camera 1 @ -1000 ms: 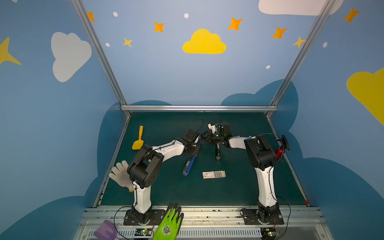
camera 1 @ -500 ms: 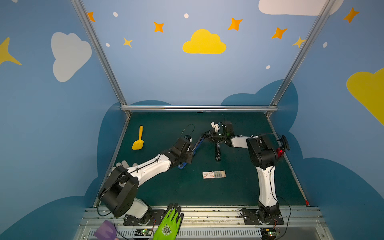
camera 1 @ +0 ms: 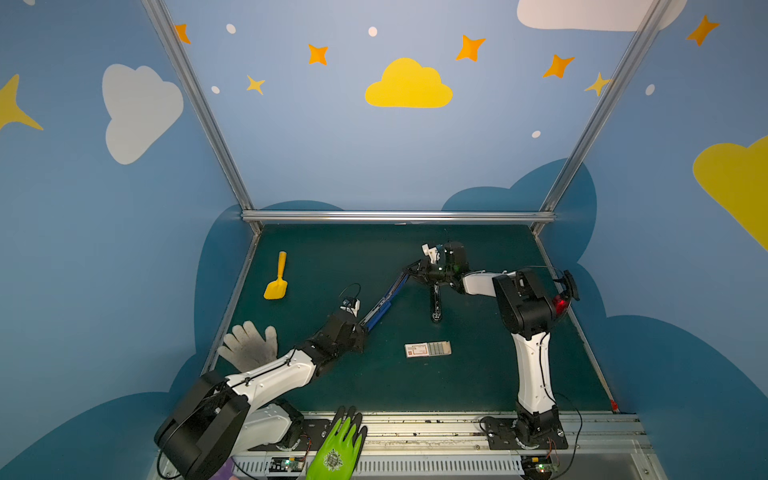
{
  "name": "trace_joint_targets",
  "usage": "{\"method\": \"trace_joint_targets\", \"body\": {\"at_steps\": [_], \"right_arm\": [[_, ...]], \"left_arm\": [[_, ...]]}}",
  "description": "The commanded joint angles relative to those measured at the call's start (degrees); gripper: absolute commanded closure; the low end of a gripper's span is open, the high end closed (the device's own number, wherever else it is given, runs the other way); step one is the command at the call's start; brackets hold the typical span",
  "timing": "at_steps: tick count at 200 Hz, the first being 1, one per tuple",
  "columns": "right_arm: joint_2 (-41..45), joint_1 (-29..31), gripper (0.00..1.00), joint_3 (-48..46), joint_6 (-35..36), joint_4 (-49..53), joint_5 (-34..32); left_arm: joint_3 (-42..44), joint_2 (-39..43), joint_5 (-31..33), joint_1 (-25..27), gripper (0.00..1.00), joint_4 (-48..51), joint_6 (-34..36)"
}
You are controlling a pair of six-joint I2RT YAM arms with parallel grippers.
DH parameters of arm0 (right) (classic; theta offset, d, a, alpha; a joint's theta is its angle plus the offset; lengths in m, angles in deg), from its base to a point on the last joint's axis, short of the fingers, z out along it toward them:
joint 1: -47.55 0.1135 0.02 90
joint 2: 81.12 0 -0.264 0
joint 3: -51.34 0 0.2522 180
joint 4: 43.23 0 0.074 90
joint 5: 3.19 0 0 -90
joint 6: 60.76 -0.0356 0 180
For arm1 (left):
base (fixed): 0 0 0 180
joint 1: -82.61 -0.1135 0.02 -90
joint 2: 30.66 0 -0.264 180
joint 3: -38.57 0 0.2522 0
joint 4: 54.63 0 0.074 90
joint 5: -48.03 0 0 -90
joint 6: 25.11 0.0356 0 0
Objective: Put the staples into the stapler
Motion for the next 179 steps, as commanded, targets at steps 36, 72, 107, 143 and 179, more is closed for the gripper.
{"method": "trace_joint_targets", "body": {"at_steps": [36,72,107,143,179], "right_arm": [[-0.1,-0.1,0.78,1.2,0.0,-3.0,3.4],[-0.1,-0.1,0.78,1.4,0.6,-2.5,3.5],[-1.2,-0.2,0.78,2.8,1.0,-1.5,3.5],[-2.2,-0.3,0.78,3.8,1.4,-1.4,3.4],[-2.6,-0.5,0.78,4.6,1.9,-1.0,3.4]], "left_arm": [[-2.1,-8.0,-4.6,-2.2,0.47,-6.4,2.9],[-1.8,-9.9,-7.5,-3.6,0.50,-10.0,3.6],[0.5,-9.6,-10.7,-3.5,0.57,-13.3,3.4],[1.2,-10.1,-11.4,-3.2,0.63,-14.2,3.3],[1.3,-10.9,-11.0,-2.2,0.68,-13.3,3.2]]}}
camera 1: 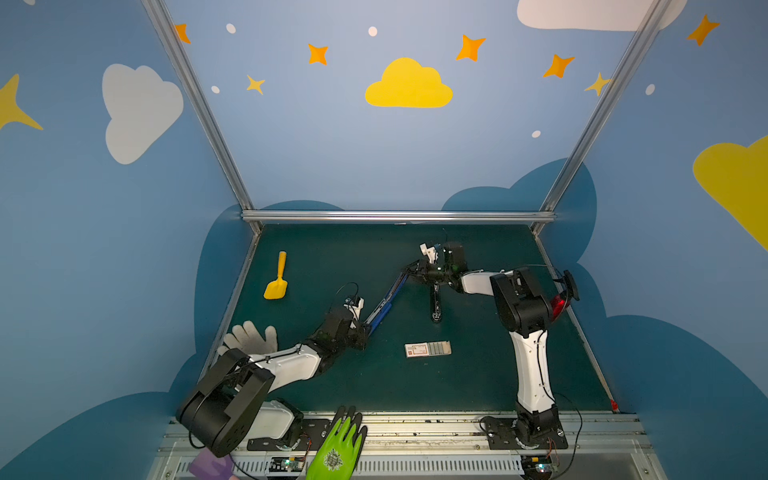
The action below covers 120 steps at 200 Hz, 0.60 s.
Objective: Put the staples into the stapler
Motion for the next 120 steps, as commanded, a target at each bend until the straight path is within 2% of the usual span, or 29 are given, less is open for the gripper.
{"method": "trace_joint_targets", "body": {"at_steps": [1,22,39,97,120], "right_arm": [[-0.6,-0.2,0.78,2.7,0.0,-0.7,1.6],[-1.0,-0.4,0.79,3.2,0.0,-0.5,1.8],[-1.2,-0.5,0.79,3.3,0.0,-0.6,1.8],[-1.0,-0.4,0.79,3.5,0.5,-0.3,1.8],[-1.0,-0.3,0.80,3.6,1.2,0.1,1.8]], "left_arm": [[0.5,-0.5,-1.0,1.0,0.68,-0.6,0.4],[1.9,0.1,0.0,1.6,0.69,-1.7,0.1],[2.4,0.4,0.4,1.9,0.74,-2.0,0.3],[2.0,-1.9,0.2,2.3,0.74,-4.0,0.5],[2.4,-1.6,0.6,2.3,0.83,-5.1,1.2]]}}
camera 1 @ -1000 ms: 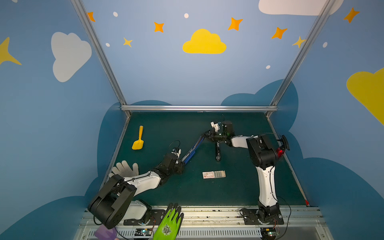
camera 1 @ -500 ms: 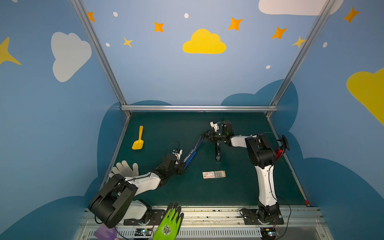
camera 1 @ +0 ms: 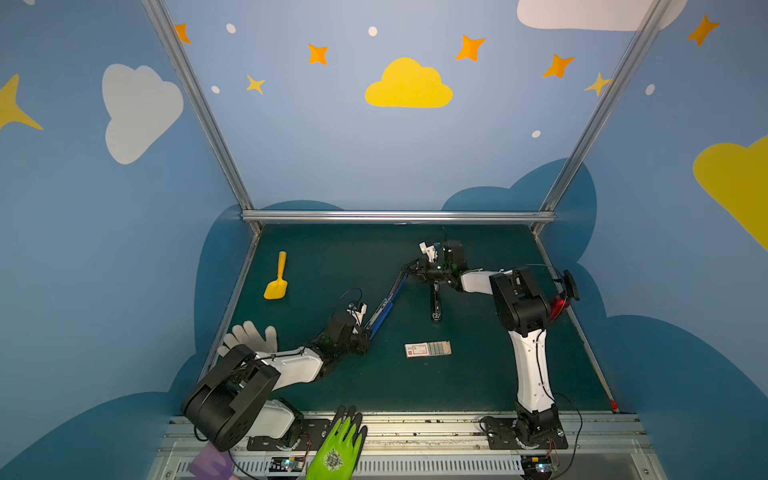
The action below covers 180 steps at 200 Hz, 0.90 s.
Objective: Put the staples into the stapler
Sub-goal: 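Move the right gripper over the open blue stapler held by the left gripper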
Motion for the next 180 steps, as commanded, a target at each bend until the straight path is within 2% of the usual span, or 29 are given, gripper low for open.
{"method": "trace_joint_targets", "body": {"at_steps": [1,24,57,117,180], "right_arm": [[0.0,-0.1,0.80,2.0,0.3,-0.4,1.1],[0.5,0.4,0.80,2.0,2.0,0.9,0.3],[3.4,2.2,0.80,2.0,8.0,6.5,-2.7],[12.0,8.3,0.81,-0.8,20.8,15.9,-12.2],[19.5,15.9,0.80,-5.6,28.3,20.2,-20.1]], "left_arm": [[0.4,0.1,0.1,0.3,0.84,-2.5,1.1],[0.5,0.6,0.6,0.4,0.90,-3.4,1.8],[1.0,2.4,2.4,0.5,0.96,-5.0,2.4],[1.5,4.4,3.8,0.9,0.96,-7.1,3.0],[2.8,6.1,4.0,0.9,0.96,-9.6,3.2]]}}
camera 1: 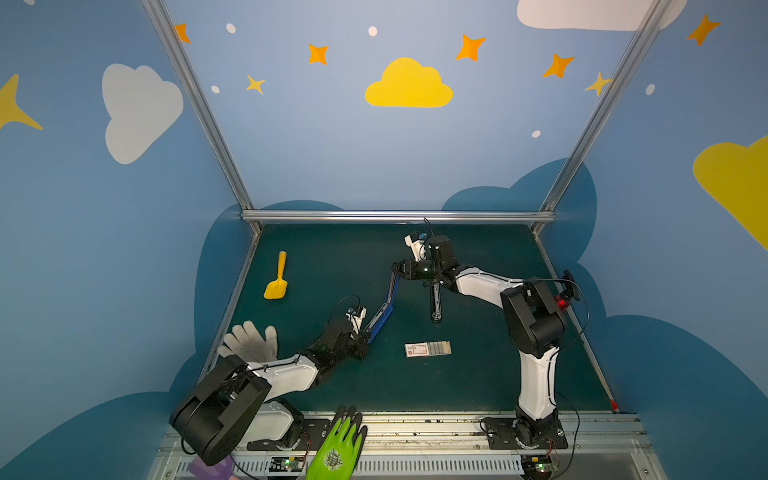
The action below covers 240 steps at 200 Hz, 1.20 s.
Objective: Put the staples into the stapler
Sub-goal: 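Move the right gripper over the open blue stapler held by the left gripper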
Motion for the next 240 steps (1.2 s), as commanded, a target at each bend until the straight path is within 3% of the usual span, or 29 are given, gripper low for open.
{"method": "trace_joint_targets", "body": {"at_steps": [1,94,240], "right_arm": [[4.1,5.2,0.80,-1.7,0.7,6.6,1.4],[9.6,15.0,0.74,-4.9,4.4,9.8,-7.3],[10.7,21.0,0.68,-6.0,0.8,8.7,-6.1]], "left_arm": [[-1.3,1.5,2.4,-0.1,0.96,-7.5,0.0],[-0.1,2.7,2.5,-0.1,0.96,-9.6,-0.1],[0.8,7.7,1.7,-0.1,0.96,-10.5,-0.5]]}}
